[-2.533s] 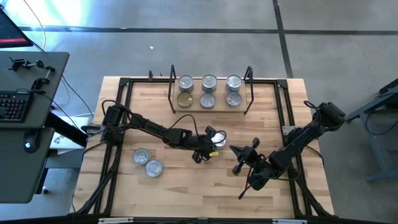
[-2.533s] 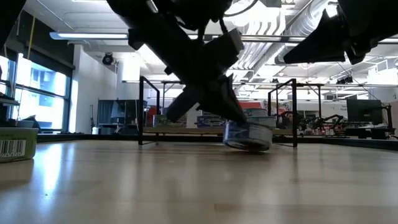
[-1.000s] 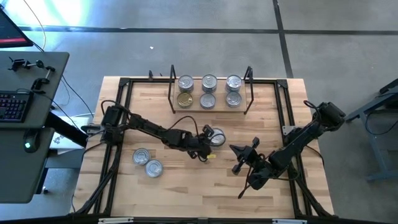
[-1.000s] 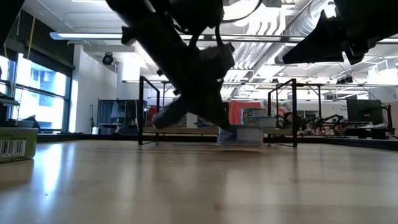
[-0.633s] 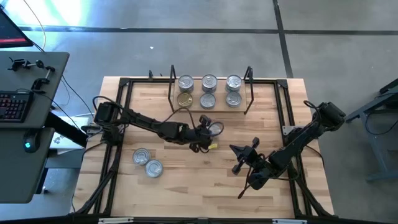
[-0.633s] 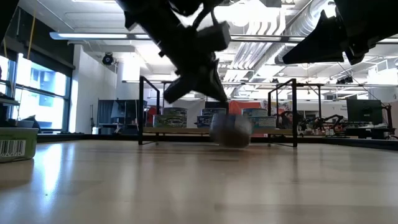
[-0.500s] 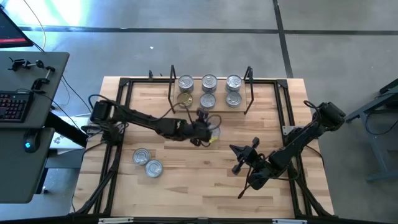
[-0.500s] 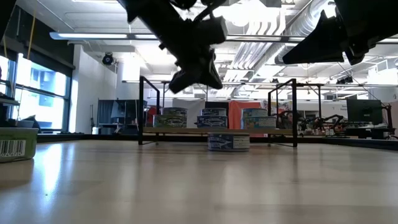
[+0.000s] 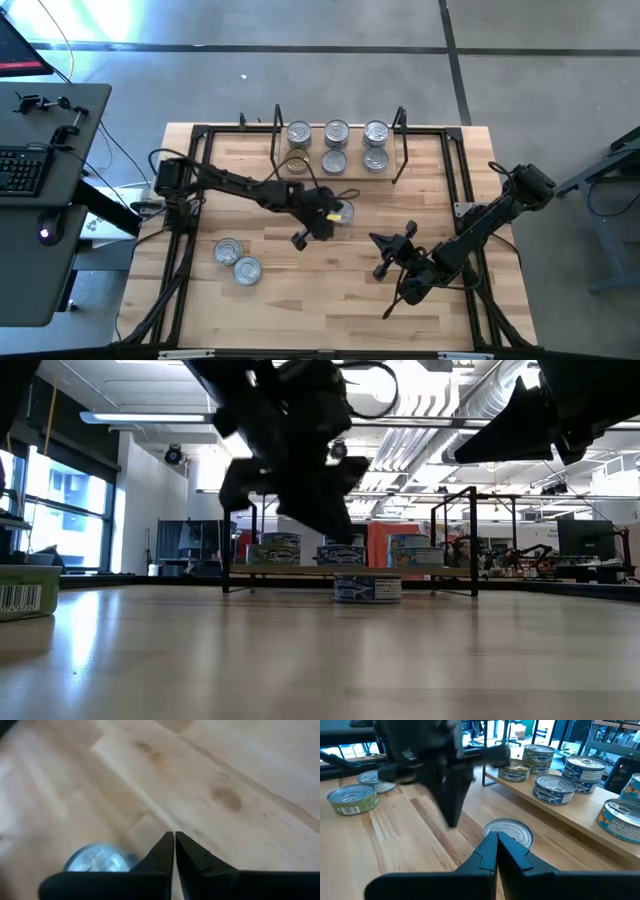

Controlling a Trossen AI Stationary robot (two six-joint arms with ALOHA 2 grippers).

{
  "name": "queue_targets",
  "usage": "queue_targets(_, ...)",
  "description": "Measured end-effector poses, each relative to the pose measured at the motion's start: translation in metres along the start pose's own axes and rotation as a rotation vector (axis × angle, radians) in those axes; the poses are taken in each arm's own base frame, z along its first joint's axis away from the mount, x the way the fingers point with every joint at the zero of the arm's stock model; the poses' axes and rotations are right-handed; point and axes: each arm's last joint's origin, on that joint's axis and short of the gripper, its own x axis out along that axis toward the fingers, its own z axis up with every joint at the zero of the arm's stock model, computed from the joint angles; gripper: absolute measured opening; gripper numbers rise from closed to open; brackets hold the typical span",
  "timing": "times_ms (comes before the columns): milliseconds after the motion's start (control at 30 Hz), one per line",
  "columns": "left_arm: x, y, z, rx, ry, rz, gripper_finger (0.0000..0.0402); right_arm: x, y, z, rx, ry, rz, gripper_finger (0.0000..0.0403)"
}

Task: Stack canned seafood by type on shelf
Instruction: Stack the blue tuna can on top of the blue tuna can on the shelf

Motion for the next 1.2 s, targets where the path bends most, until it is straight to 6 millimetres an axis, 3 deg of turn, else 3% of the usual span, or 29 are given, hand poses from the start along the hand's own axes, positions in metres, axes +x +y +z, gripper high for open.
queue_targets(233, 0.031, 0.006, -0.017, 0.016, -0.046, -0.010, 0.0091, 0.000, 0.000, 0.000, 0.004, -0.003, -0.001, 0.0000)
queue_targets(367, 0.033, 0.014, -0.023, -0.087, -0.095, -0.004, 0.0142, 0.000, 0.000, 0.000, 0.003, -0.003, -0.002, 0.0000)
queue_targets(467, 0.030, 0.020, -0.027, -0.156, -0.173, -0.054, 0.0154, 0.000, 0.000, 0.000, 0.003, -0.003, -0.002, 0.0000)
queue_targets(667, 0.025, 0.028, -0.033, -0.165, -0.282, -0.101, 0.0134, 0.000, 0.000, 0.000, 0.004, -0.001, 0.000, 0.0000)
queue_targets(767, 0.028, 0.021, -0.039, -0.166, -0.358, -0.093, 0.0117, 0.000, 0.000, 0.000, 0.003, 0.000, 0.001, 0.0000)
queue_targets(933, 0.032, 0.005, -0.048, -0.235, -0.487, -0.007, 0.0088, 0.000, 0.000, 0.000, 0.002, 0.002, 0.003, 0.0000)
queue_targets(1200, 0.023, -0.016, -0.043, -0.491, -0.663, 0.237, 0.0052, 0.000, 0.000, 0.000, -0.002, 0.001, 0.001, 0.0000)
